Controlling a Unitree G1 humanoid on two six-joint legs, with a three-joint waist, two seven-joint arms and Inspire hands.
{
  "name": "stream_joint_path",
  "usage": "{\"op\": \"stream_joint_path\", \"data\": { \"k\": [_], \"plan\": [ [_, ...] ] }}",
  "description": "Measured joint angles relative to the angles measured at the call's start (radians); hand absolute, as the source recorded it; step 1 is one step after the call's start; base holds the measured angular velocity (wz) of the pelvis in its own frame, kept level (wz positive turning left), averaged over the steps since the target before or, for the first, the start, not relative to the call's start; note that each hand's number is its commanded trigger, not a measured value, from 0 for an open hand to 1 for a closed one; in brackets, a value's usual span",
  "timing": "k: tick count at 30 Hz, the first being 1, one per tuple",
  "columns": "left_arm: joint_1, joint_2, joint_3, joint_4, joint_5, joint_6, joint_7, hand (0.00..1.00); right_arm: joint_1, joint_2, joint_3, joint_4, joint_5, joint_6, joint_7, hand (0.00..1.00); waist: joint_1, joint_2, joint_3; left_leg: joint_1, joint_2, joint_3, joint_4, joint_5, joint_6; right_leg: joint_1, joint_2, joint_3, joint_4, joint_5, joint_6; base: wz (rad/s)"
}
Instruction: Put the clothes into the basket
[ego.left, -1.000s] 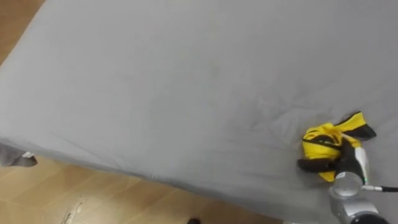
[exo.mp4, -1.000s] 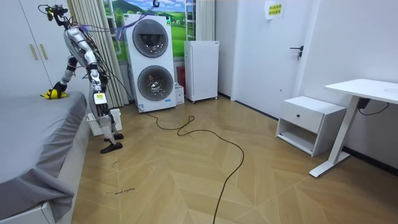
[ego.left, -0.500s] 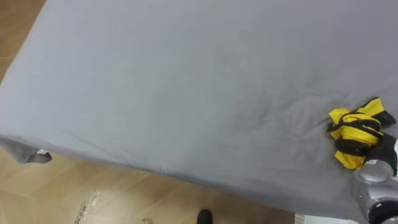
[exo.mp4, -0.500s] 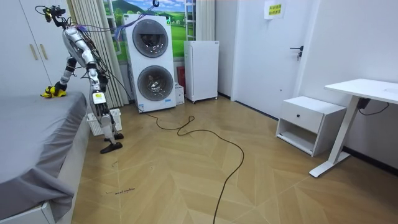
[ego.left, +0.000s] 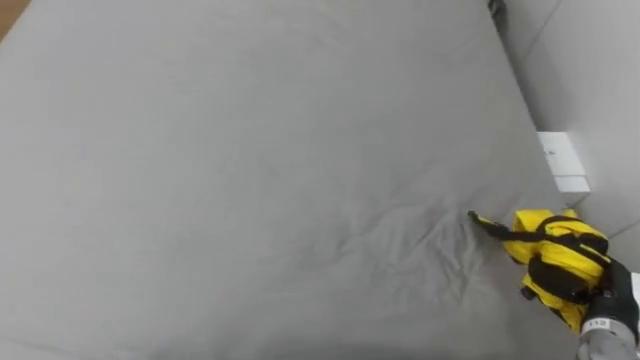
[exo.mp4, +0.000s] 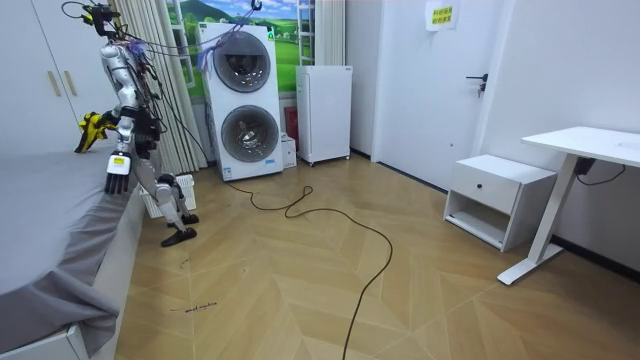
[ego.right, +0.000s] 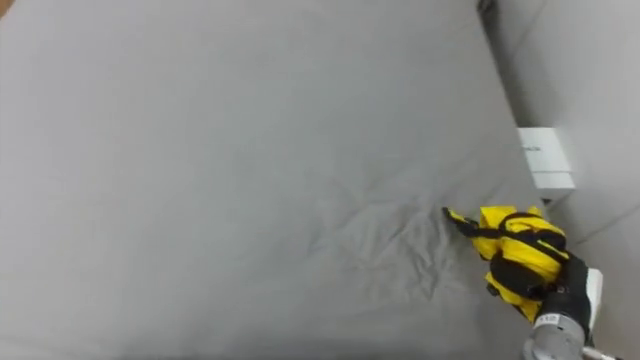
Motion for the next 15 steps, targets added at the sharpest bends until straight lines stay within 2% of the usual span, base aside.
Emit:
{"op": "stream_joint_path", "data": {
  "k": [2,5,7,10,13,15],
  "plan": [
    [0.030,-0.004,0.032,-0.001,0.011,0.001,-0.018,0.00,0.015,0.004,-0.045,-0.035,0.001,0.002,0.005,1.00,-0.014,-0.003,0.0007,0.027,0.003,0.020,-0.004,-0.003,-0.001,0.012,0.005,0.033,0.000,-0.001,-0.001,-0.38],
    [0.036,-0.003,0.032,-0.001,0.019,0.010,-0.015,0.00,0.023,0.007,-0.057,-0.068,0.009,0.002,0.005,1.00,-0.030,-0.007,0.0024,0.040,0.009,0.032,-0.004,-0.009,-0.004,0.013,0.010,0.052,-0.001,-0.001,-0.001,-0.27],
    [0.032,-0.003,0.032,0.000,0.022,0.041,-0.010,0.00,0.030,0.016,-0.058,-0.085,0.009,0.002,0.009,1.00,-0.053,-0.007,0.0038,0.043,0.017,0.036,-0.004,-0.022,-0.009,0.009,0.022,0.071,-0.003,-0.001,-0.001,-0.20],
    [0.041,-0.002,0.033,-0.001,0.026,0.062,-0.008,0.00,0.069,0.031,-0.066,-0.085,0.009,0.012,0.008,1.00,-0.056,0.010,0.0056,0.059,0.028,0.048,-0.010,-0.047,-0.006,0.005,0.039,0.105,-0.001,0.001,0.001,-0.33],
    [0.048,-0.004,0.043,-0.001,0.049,0.093,-0.009,0.00,0.107,0.051,-0.083,-0.086,0.007,0.042,0.008,1.00,-0.069,0.022,0.0054,0.065,0.033,0.083,-0.014,-0.052,-0.006,-0.006,0.045,0.132,0.002,0.008,0.001,-0.35],
    [0.048,-0.005,0.059,0.000,0.066,0.117,-0.012,0.00,0.108,0.067,-0.111,-0.077,0.008,0.045,0.010,1.00,-0.084,0.029,0.0091,0.067,0.036,0.111,-0.016,-0.053,-0.007,-0.021,0.052,0.159,0.017,0.012,0.002,-0.36]
  ]
}}
